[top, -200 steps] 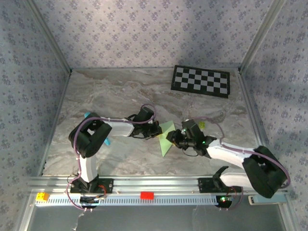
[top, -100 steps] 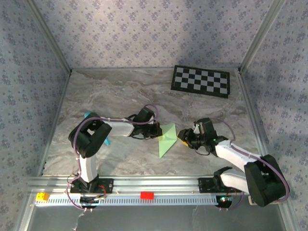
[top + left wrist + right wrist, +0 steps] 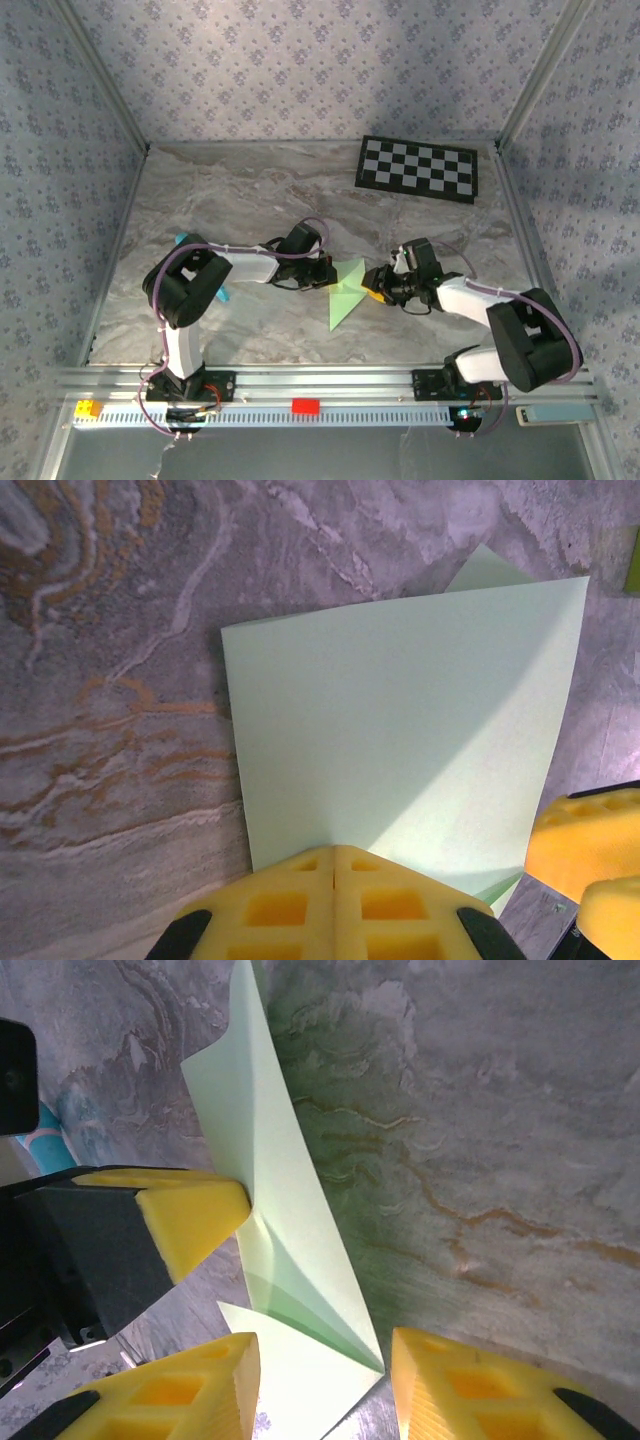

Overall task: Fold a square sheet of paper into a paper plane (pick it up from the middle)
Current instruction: Fold the wing for the fifth time at the center of the table.

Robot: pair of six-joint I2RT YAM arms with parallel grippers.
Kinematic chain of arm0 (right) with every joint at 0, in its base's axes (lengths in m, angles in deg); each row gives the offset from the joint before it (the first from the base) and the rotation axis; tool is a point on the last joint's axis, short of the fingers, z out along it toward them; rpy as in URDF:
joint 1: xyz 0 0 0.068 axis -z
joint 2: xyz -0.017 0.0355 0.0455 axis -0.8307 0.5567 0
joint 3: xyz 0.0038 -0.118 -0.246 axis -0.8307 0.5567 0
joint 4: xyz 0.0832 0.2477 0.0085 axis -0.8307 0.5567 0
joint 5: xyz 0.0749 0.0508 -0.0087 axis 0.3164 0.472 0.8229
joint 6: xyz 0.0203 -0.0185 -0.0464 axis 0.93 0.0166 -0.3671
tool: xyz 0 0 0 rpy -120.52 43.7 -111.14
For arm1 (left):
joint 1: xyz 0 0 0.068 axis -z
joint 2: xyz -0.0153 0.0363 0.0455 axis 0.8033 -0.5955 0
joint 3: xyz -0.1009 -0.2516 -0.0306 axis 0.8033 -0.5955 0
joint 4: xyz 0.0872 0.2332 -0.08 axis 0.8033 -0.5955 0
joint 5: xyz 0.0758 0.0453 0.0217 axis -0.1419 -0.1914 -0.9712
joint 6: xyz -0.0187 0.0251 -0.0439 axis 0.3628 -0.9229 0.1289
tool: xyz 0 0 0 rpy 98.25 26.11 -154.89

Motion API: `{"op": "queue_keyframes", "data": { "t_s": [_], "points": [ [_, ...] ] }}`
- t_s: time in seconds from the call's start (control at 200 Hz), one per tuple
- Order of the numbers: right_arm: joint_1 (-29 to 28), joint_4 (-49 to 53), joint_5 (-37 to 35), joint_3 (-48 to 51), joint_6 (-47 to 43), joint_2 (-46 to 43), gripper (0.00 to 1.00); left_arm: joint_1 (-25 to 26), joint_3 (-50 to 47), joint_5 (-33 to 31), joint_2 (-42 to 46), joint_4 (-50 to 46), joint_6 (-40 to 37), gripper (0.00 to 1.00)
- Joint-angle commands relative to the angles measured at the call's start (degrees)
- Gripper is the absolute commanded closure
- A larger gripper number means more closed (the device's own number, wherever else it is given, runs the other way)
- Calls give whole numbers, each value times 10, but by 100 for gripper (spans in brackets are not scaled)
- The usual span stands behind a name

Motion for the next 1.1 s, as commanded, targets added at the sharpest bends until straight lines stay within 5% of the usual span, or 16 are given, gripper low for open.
{"op": "queue_keyframes", "data": {
  "t_s": [0.0, 1.099],
  "points": [
    [5, 0, 7, -13, -14, 13, 60, 2, 2, 2, 3, -40, -12, 99],
    [32, -94, 120, -41, -81, 133, 71, 2, 10, 1, 4, -47, -15, 99]
  ]
}}
